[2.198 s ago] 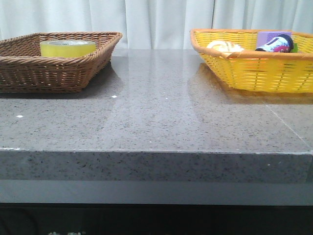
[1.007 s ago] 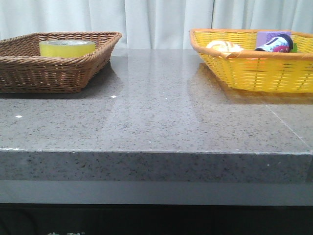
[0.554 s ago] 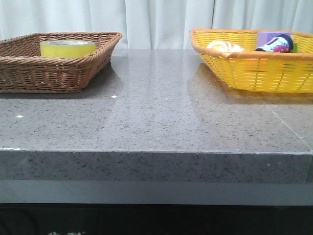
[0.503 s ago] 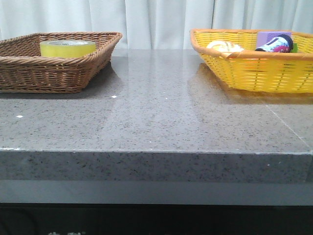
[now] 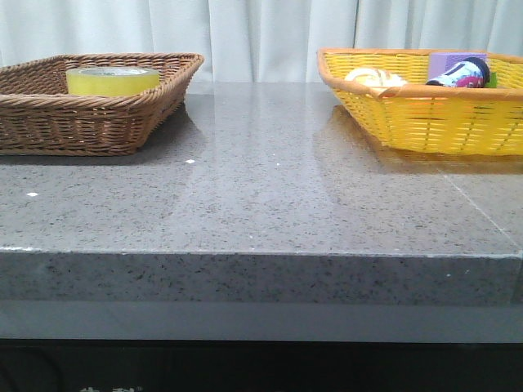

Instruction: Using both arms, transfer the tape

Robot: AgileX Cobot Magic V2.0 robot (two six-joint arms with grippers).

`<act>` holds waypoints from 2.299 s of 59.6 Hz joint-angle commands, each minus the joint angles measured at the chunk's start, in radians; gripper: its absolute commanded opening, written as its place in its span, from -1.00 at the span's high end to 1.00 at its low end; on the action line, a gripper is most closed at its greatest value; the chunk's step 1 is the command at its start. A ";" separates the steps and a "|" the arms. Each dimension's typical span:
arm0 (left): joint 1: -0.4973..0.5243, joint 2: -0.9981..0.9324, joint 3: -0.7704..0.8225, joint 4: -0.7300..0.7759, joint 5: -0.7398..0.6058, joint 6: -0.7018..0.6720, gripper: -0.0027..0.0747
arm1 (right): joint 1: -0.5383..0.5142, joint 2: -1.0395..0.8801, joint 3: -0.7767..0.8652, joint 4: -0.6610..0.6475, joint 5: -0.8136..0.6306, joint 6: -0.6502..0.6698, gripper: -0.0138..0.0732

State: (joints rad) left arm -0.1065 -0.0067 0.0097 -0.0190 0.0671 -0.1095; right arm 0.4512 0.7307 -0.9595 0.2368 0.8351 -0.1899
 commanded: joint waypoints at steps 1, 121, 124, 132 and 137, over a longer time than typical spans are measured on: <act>0.002 -0.020 0.038 0.003 -0.105 -0.004 0.98 | -0.007 -0.005 -0.020 0.014 -0.061 -0.002 0.84; 0.002 -0.018 0.038 0.003 -0.102 -0.004 0.98 | -0.391 -0.769 0.957 -0.030 -0.875 -0.010 0.84; 0.002 -0.018 0.038 0.003 -0.102 -0.004 0.98 | -0.392 -0.767 0.962 -0.026 -0.875 -0.010 0.84; 0.002 -0.018 0.038 0.003 -0.102 -0.004 0.98 | -0.392 -0.767 0.960 -0.026 -0.863 -0.010 0.84; 0.002 -0.018 0.038 0.003 -0.102 -0.004 0.98 | -0.392 -0.767 0.960 -0.026 -0.863 -0.010 0.84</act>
State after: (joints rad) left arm -0.1065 -0.0067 0.0097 -0.0146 0.0466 -0.1095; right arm 0.0649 -0.0100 0.0275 0.2111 0.0556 -0.1935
